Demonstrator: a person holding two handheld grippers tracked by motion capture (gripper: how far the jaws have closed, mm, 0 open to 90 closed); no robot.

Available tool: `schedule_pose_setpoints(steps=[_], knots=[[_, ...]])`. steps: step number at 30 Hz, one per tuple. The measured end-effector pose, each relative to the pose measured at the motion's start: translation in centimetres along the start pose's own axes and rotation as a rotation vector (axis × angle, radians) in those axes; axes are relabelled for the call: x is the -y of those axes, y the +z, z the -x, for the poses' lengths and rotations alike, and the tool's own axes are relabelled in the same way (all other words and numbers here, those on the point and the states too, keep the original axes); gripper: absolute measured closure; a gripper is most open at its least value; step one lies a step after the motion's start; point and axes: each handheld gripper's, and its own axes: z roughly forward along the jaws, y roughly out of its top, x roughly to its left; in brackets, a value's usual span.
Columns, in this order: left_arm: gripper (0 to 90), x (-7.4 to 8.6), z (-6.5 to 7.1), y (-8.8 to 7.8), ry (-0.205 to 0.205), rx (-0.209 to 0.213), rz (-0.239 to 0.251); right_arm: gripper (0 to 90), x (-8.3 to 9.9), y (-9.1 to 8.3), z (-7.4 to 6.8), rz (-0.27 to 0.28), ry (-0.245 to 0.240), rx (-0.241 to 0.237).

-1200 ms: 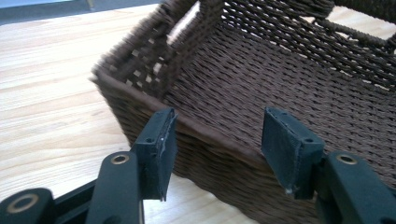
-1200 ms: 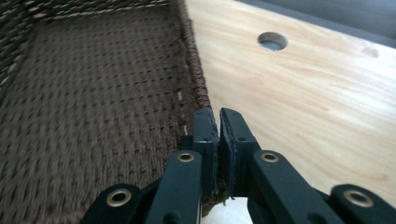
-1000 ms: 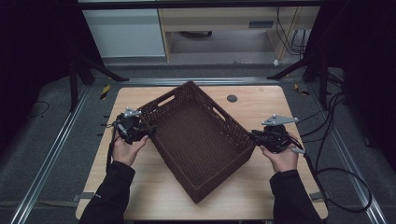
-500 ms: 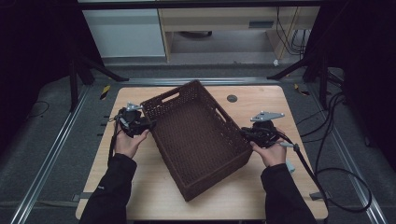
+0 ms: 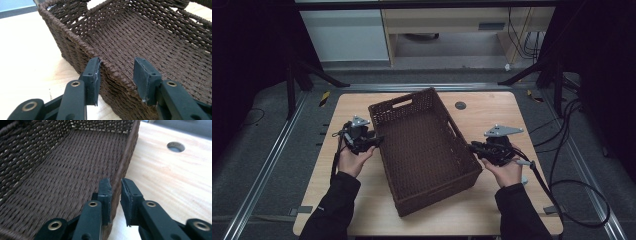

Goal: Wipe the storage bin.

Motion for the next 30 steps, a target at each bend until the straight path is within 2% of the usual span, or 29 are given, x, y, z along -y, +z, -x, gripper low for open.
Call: schedule_pose_setpoints(steps=[2,7,10,12,16,18,19,21,25,26,30], knots=[[57.0,-0.3,0.0,0.4,0.018,-0.019,0.002,75.9,-0.4,0.4,0.1,0.006,0.003,0.007],[58.4,-0.8,-0.2,1.1,0.02,-0.033,-0.007,73.7,-0.9,2.0,0.1,0.004,0.002,0.013],[58.7,-1.0,-0.2,1.3,0.019,-0.035,-0.009,77.8,-1.0,2.7,0.0,-0.01,0.003,0.004],[54.2,-0.9,-0.1,1.2,0.031,-0.037,-0.012,79.0,-0.8,3.0,-0.4,-0.013,0.004,0.013],[48.0,-0.4,0.4,0.7,0.045,-0.032,-0.003,79.8,-0.7,2.7,-0.7,-0.012,-0.003,0.025],[46.7,0.2,1.0,-0.2,0.061,-0.01,0.001,79.5,-0.4,2.2,-1.4,-0.015,-0.011,0.017],[46.6,0.2,1.0,-0.2,0.061,-0.01,0.001,79.5,-0.4,2.2,-1.4,-0.015,-0.011,0.017],[46.9,0.8,1.5,-0.8,0.065,0.018,-0.007,78.7,0.0,1.7,-1.9,-0.011,-0.022,0.003],[50.3,1.2,1.7,-0.5,0.078,0.011,-0.024,75.5,0.0,1.5,-2.1,-0.014,-0.028,-0.002],[50.5,1.2,1.6,-0.3,0.066,0.018,-0.028,72.4,-0.2,1.3,-1.9,-0.001,-0.026,0.009],[52.8,0.9,1.5,0.4,0.061,0.013,-0.051,69.8,-0.8,1.5,-1.4,0.02,0.004,0.027]])
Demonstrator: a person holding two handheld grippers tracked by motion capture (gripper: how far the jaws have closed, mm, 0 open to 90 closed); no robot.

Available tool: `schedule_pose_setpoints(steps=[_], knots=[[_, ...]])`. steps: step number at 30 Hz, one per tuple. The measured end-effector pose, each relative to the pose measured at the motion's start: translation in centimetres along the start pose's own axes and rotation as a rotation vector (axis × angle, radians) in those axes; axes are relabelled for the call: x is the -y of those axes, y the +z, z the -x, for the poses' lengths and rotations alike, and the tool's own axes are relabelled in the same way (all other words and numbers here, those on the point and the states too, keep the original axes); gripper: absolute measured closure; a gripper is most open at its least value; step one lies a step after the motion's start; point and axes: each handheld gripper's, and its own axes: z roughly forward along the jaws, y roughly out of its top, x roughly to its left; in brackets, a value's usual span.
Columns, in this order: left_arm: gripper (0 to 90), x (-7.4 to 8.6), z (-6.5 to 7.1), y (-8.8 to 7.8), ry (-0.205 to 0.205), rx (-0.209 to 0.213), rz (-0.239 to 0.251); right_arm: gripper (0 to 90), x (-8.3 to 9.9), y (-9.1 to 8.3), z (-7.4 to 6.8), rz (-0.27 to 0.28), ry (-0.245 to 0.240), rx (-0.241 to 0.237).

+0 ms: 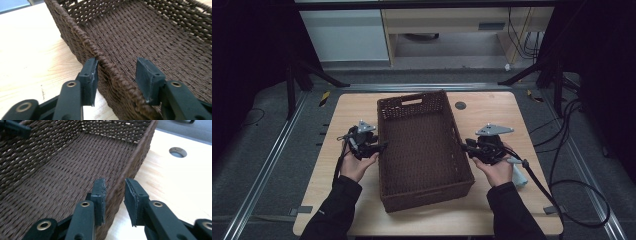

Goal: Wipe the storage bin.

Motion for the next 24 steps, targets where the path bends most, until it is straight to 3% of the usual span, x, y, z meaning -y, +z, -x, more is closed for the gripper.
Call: schedule_pose_setpoints(steps=[4,11,14,18,24], knots=[[59.8,-0.5,-0.2,1.4,0.001,-0.031,-0.029,67.9,-0.4,1.0,0.4,-0.008,0.021,0.014],[62.5,-1.2,-0.7,2.1,0.009,-0.03,-0.056,69.0,-0.7,2.5,0.1,-0.034,0.018,0.016],[54.9,-1.1,-0.8,1.8,-0.011,-0.013,-0.04,71.1,-0.6,3.0,-0.2,-0.037,0.025,0.02],[49.0,-0.5,-0.5,0.5,-0.001,-0.014,-0.031,72.3,-0.5,2.5,-0.5,-0.044,0.014,0.016],[48.5,0.6,0.2,-0.9,0.026,0.0,-0.052,70.9,-0.2,1.8,-1.5,-0.06,0.012,0.001]])
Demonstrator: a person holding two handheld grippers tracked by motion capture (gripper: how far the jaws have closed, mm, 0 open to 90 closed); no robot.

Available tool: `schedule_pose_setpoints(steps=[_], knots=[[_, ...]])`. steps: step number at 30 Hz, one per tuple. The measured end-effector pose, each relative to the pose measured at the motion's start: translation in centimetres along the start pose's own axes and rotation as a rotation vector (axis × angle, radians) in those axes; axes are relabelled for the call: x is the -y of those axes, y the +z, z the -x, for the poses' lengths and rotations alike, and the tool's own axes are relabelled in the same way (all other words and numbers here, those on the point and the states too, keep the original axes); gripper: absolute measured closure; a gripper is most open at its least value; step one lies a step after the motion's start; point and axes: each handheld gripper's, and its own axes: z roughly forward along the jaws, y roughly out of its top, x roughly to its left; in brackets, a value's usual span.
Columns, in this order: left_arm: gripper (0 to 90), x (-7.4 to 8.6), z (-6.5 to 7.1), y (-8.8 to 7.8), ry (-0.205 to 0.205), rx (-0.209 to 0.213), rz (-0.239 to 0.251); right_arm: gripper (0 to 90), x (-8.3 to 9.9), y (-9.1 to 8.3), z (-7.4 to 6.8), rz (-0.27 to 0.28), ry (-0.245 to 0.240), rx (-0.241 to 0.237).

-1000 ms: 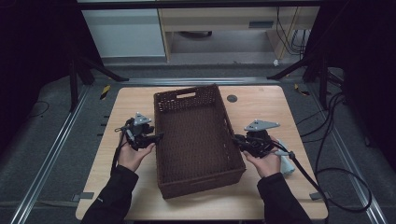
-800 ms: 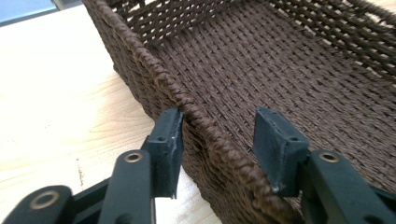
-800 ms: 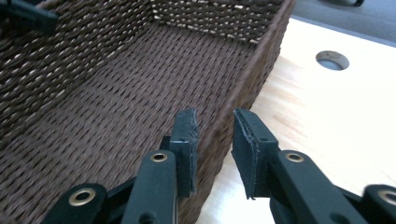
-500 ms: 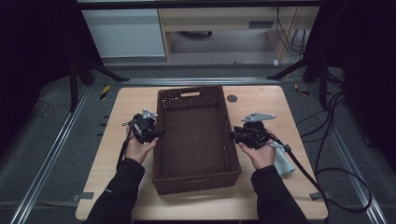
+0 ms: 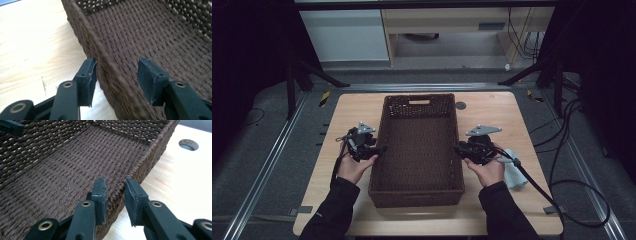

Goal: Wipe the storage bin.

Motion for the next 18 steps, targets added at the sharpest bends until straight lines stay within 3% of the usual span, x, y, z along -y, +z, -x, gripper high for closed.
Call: schedule_pose_setpoints(steps=[4,7,13,18], knots=[[52.3,0.5,0.0,0.3,0.008,0.006,-0.035,68.7,0.0,-0.3,-0.2,-0.003,-0.003,-0.008],[53.8,0.6,-0.1,0.4,-0.011,0.035,-0.029,64.2,-0.1,-0.6,0.0,0.01,-0.001,-0.008],[63.5,0.4,0.2,0.3,-0.008,0.027,-0.047,54.5,-0.3,-2.7,1.2,0.07,-0.014,0.081],[67.0,0.3,0.0,0.3,-0.014,0.011,-0.053,51.5,0.7,-4.0,3.3,0.068,0.049,0.119]])
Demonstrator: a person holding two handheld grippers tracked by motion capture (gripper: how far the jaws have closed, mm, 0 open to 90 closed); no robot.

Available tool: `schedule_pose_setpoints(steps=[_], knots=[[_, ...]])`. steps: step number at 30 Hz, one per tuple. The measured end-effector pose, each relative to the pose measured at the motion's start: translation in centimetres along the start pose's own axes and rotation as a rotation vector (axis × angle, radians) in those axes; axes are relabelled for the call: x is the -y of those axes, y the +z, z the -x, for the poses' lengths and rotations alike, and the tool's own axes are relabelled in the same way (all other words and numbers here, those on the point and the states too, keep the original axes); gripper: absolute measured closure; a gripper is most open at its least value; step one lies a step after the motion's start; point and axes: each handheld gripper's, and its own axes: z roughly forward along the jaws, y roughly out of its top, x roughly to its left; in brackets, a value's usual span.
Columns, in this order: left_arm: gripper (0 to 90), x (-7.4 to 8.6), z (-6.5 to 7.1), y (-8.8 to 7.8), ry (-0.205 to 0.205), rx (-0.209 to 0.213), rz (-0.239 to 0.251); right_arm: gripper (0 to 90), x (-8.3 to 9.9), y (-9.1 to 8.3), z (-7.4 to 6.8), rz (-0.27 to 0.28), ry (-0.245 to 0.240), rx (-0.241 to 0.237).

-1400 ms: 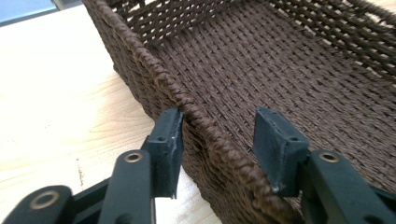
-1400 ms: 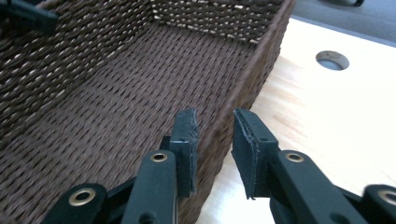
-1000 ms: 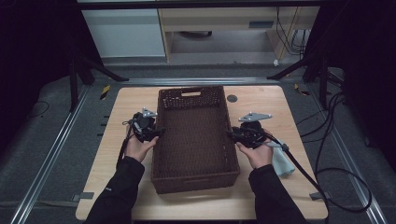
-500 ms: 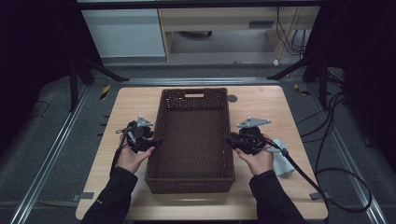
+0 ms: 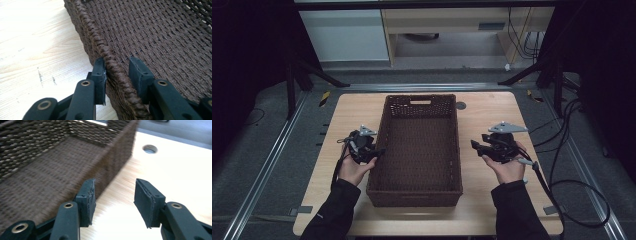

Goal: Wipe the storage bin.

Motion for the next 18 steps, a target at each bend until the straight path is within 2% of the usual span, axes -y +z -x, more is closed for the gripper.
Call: schedule_pose_setpoints(steps=[6,12,18], knots=[[69.3,-0.1,-0.4,-0.1,-0.003,-0.008,-0.009,49.4,2.1,-1.0,2.4,-0.022,0.056,0.054],[70.6,-0.1,-0.4,-0.2,0.004,-0.024,-0.017,47.7,4.2,-1.4,4.0,-0.068,0.077,0.113],[71.3,-0.1,-1.0,-0.3,-0.008,-0.011,-0.015,46.3,5.7,-1.9,5.1,-0.096,0.093,0.154]])
